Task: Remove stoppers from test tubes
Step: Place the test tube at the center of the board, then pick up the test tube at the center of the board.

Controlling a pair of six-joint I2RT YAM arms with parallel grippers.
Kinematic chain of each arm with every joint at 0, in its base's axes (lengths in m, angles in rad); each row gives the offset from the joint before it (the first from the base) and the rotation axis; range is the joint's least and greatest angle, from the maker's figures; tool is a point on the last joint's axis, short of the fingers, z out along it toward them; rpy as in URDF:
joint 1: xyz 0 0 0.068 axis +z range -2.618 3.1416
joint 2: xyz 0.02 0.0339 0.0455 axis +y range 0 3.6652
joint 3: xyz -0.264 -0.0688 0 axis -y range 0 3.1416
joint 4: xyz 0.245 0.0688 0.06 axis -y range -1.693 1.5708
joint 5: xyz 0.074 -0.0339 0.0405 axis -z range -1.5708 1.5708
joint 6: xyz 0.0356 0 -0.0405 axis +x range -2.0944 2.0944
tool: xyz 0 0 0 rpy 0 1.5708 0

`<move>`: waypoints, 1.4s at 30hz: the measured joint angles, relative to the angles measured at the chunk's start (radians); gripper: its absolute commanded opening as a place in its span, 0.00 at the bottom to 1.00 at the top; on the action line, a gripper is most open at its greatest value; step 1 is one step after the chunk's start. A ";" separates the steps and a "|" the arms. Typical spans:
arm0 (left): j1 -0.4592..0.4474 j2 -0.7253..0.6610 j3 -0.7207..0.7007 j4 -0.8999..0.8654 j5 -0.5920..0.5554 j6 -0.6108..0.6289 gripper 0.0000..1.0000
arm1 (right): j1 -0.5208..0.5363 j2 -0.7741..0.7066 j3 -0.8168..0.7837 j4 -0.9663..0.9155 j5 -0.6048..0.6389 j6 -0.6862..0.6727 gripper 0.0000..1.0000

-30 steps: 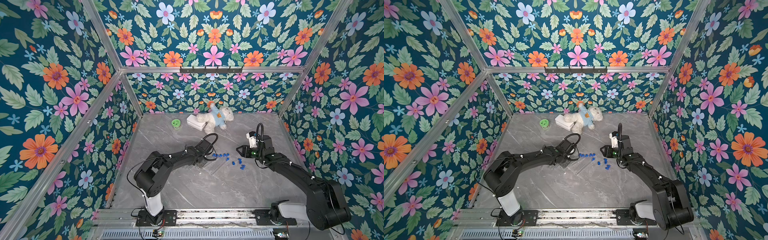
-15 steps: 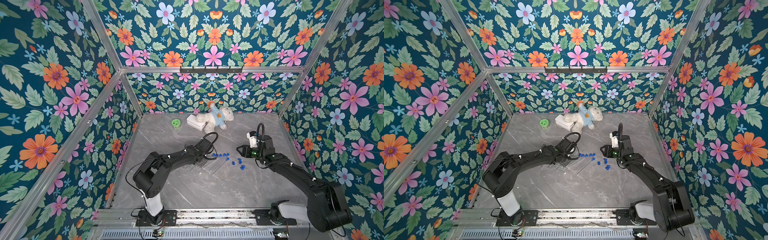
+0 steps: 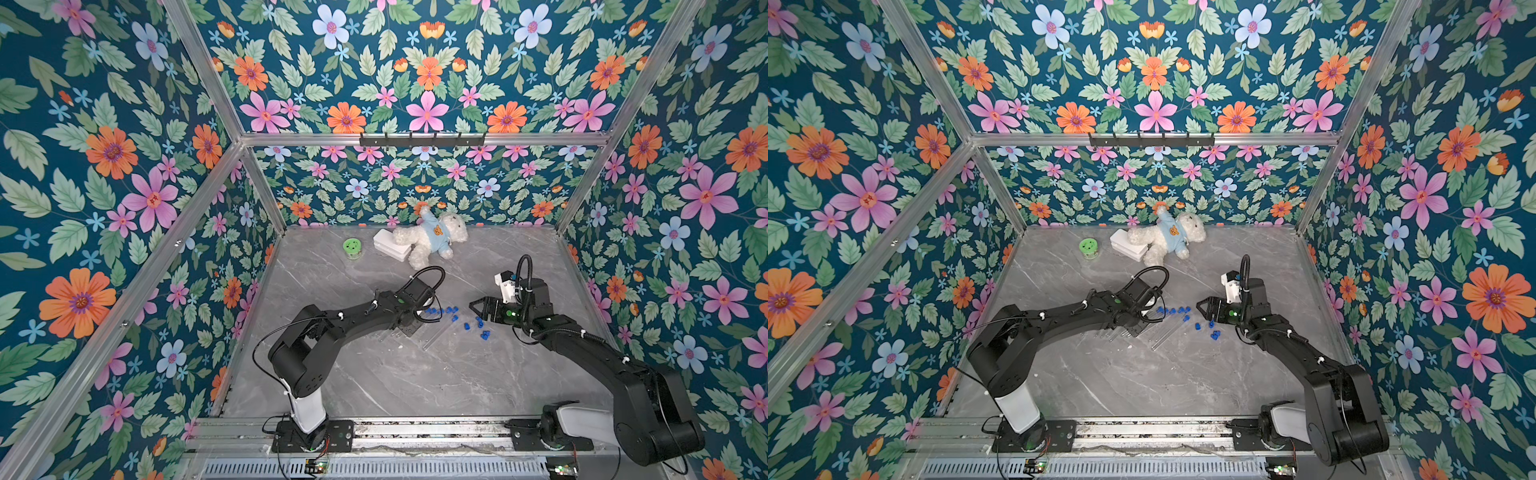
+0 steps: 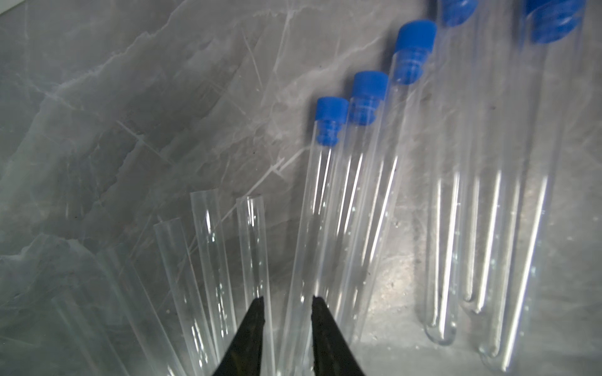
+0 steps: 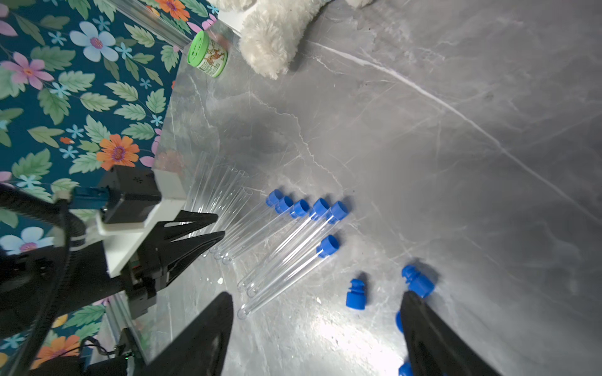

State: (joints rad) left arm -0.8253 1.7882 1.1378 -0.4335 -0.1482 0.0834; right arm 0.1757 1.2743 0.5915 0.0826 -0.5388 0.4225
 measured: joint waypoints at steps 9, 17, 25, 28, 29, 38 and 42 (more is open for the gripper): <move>0.002 0.066 0.038 0.001 0.014 0.022 0.29 | -0.016 0.006 -0.008 0.050 -0.061 0.039 0.82; 0.014 0.085 0.046 0.008 0.015 0.029 0.29 | -0.017 0.011 -0.009 0.075 -0.082 0.046 0.82; 0.018 0.114 0.059 0.024 0.037 0.040 0.26 | -0.017 0.033 0.000 0.077 -0.088 0.047 0.84; 0.019 0.118 0.060 0.033 0.043 0.047 0.23 | -0.018 0.042 0.004 0.075 -0.089 0.047 0.84; 0.019 0.119 0.061 0.035 0.045 0.047 0.22 | -0.018 0.045 0.006 0.074 -0.089 0.047 0.84; 0.021 0.120 0.063 0.040 0.058 0.050 0.09 | -0.018 0.044 0.014 0.067 -0.085 0.047 0.84; 0.022 0.105 0.064 0.031 0.058 0.050 0.05 | -0.018 0.045 0.014 0.063 -0.087 0.046 0.84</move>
State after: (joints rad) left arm -0.8032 1.8931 1.2015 -0.4030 -0.0898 0.1337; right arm 0.1581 1.3190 0.6060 0.1455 -0.6258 0.4686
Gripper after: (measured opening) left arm 0.160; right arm 0.839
